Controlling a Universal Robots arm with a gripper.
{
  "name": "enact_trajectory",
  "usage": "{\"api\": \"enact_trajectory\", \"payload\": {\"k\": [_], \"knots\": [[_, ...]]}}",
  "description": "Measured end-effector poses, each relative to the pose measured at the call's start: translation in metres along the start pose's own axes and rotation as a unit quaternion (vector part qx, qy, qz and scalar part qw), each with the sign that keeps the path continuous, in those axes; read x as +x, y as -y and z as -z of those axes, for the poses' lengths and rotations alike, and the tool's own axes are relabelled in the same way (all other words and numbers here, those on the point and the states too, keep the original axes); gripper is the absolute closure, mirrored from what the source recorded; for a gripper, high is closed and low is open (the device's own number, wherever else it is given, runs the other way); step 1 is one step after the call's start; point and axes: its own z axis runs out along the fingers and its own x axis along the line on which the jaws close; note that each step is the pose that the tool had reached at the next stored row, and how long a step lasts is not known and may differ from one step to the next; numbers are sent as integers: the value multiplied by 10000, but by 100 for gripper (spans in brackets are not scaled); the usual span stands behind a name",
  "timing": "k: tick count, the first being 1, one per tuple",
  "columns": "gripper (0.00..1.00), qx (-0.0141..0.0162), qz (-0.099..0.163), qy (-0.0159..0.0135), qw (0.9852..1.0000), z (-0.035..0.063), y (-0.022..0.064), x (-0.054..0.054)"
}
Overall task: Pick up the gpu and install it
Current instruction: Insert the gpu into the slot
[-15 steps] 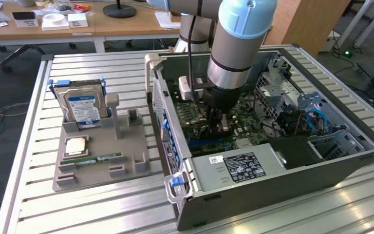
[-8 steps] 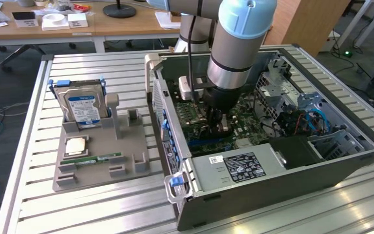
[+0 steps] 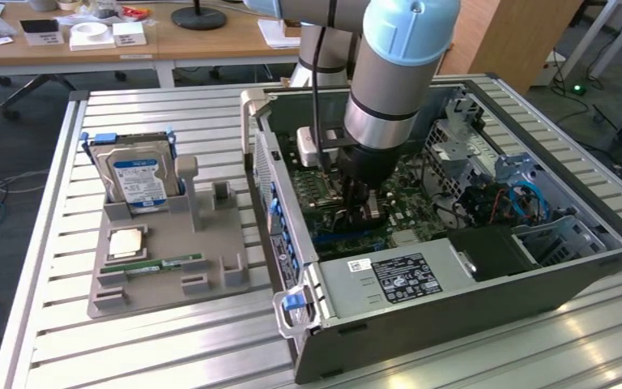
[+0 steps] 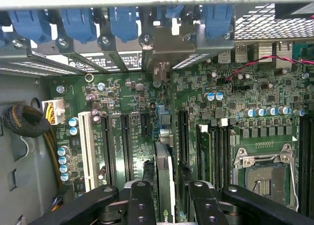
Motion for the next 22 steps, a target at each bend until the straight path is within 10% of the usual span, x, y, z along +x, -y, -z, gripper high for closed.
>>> {"api": "enact_trajectory", "payload": {"k": [22], "knots": [[67,0,0,-1,10000,32,1,-3]]}}
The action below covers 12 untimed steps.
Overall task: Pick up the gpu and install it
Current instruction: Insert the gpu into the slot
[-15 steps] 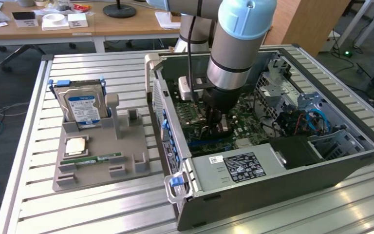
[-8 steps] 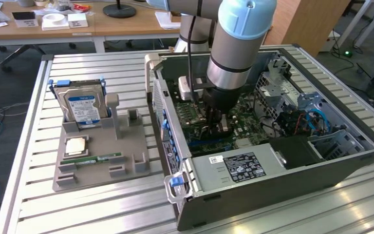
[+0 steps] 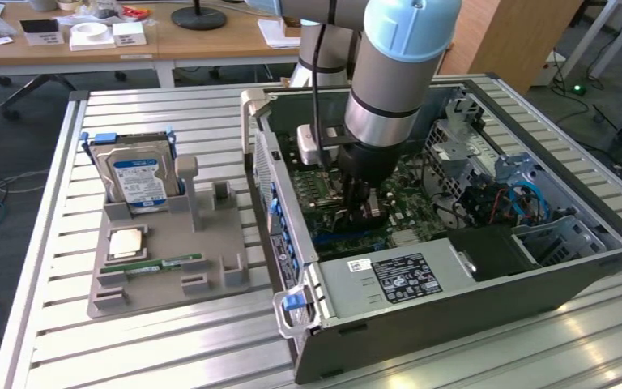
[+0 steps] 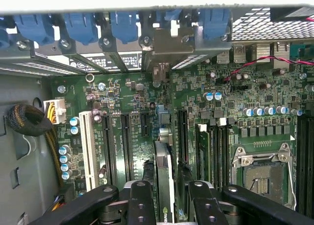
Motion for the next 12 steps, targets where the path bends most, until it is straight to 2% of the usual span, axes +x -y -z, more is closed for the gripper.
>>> {"api": "enact_trajectory", "payload": {"k": [5,6,12], "knots": [[68,-1,1,-4,10000,2,0,1],[74,0,0,-3,10000,1,0,1],[74,0,0,0,10000,0,0,0]]}}
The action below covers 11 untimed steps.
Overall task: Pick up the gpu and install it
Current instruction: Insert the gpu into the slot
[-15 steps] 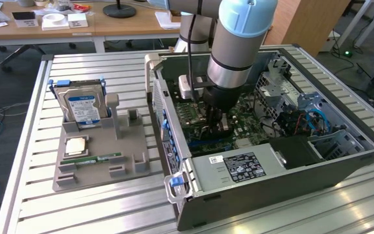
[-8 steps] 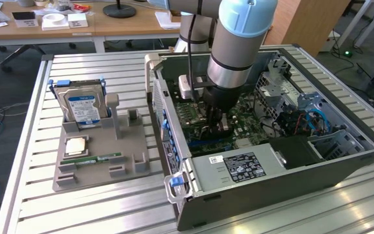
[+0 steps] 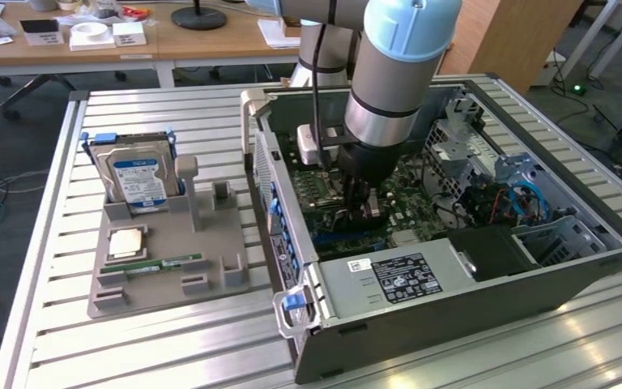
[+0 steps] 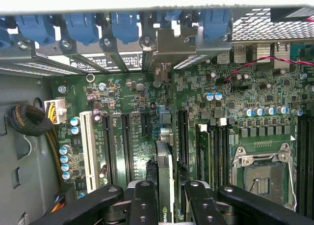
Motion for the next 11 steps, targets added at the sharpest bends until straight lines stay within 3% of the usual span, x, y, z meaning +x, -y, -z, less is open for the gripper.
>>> {"api": "enact_trajectory", "payload": {"k": [11], "knots": [[74,-1,9,0,10000,-11,-3,4]]}}
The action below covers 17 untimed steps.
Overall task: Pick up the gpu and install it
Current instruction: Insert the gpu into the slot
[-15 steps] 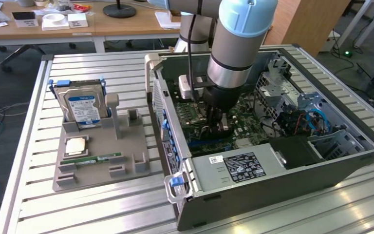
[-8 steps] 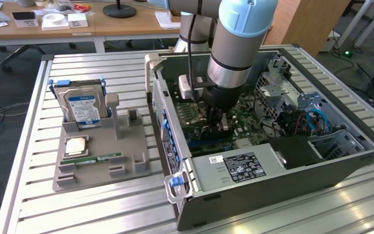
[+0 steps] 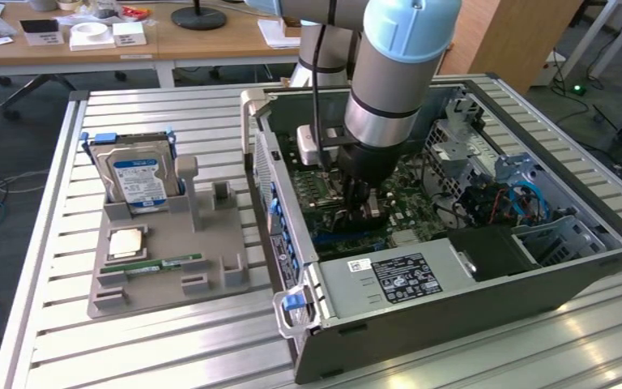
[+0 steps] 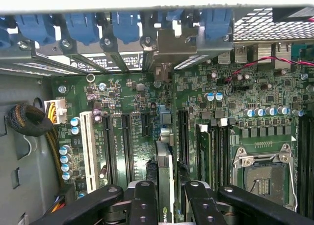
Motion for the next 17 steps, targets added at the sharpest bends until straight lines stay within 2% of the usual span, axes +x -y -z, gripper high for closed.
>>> {"api": "enact_trajectory", "payload": {"k": [17], "knots": [[74,-4,44,2,10000,-19,-15,2]]}}
